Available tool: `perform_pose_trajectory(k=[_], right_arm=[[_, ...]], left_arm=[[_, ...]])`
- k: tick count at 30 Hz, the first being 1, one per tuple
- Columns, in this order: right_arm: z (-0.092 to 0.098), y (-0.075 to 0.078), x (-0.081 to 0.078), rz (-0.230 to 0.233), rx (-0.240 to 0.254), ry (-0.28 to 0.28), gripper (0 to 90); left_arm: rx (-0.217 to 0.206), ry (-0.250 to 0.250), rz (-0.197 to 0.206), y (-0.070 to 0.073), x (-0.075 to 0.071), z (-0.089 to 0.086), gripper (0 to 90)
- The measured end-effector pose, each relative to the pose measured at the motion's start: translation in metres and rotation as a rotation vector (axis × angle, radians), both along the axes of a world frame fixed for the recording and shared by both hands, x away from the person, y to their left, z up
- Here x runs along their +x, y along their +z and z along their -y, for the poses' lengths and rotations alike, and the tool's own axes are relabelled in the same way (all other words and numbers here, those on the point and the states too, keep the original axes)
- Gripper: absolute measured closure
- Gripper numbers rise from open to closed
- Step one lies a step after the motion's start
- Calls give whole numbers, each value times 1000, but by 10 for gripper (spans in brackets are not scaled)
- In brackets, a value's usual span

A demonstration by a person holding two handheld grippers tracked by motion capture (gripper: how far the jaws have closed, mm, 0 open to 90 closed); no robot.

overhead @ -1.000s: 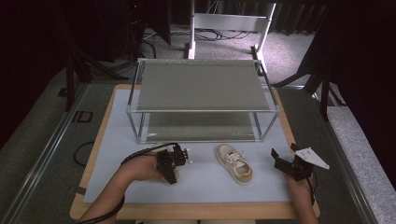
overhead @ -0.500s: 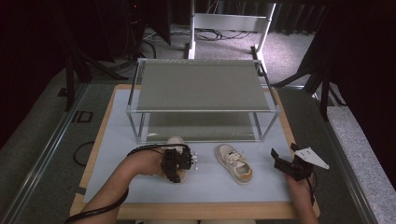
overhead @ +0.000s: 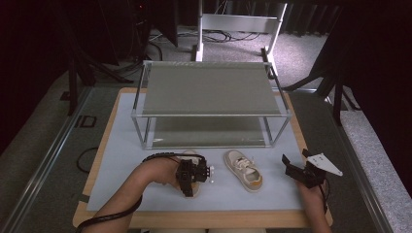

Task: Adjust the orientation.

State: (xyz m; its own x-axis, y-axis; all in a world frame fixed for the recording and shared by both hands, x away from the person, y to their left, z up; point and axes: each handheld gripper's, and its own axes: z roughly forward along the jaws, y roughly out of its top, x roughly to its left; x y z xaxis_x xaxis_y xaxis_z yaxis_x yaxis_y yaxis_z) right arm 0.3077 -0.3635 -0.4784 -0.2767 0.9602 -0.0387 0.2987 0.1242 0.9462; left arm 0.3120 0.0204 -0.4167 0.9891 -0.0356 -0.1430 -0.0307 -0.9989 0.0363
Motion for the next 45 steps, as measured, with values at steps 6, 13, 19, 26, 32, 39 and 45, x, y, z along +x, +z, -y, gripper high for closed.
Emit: perform_pose_trajectory(k=[6, 13, 19, 26, 32, 39, 45], right_arm=[[0, 0, 0, 0, 6, 0, 148], [2, 1, 4, -58, 18, 27, 147], [1, 2, 9, -142, -8, 112, 127], [-2, 14, 3, -157, -22, 265, 126], [-8, 30, -2, -189, -87, 389, 143], [-13, 49, -2, -256, -197, 496, 148], [-21, 65, -4, -329, -288, 606, 168]], left_arm=[[-1, 15, 9, -2, 0, 2, 735], [3, 94, 20, -2, 2, 4, 552], [-5, 111, -9, -1, 1, 5, 485], [-4, 111, -8, 0, 2, 7, 486], [7, 100, -13, -2, 1, 8, 488], [-1, 102, -16, 2, 1, 7, 488], [3, 100, -14, 3, 0, 6, 488]])
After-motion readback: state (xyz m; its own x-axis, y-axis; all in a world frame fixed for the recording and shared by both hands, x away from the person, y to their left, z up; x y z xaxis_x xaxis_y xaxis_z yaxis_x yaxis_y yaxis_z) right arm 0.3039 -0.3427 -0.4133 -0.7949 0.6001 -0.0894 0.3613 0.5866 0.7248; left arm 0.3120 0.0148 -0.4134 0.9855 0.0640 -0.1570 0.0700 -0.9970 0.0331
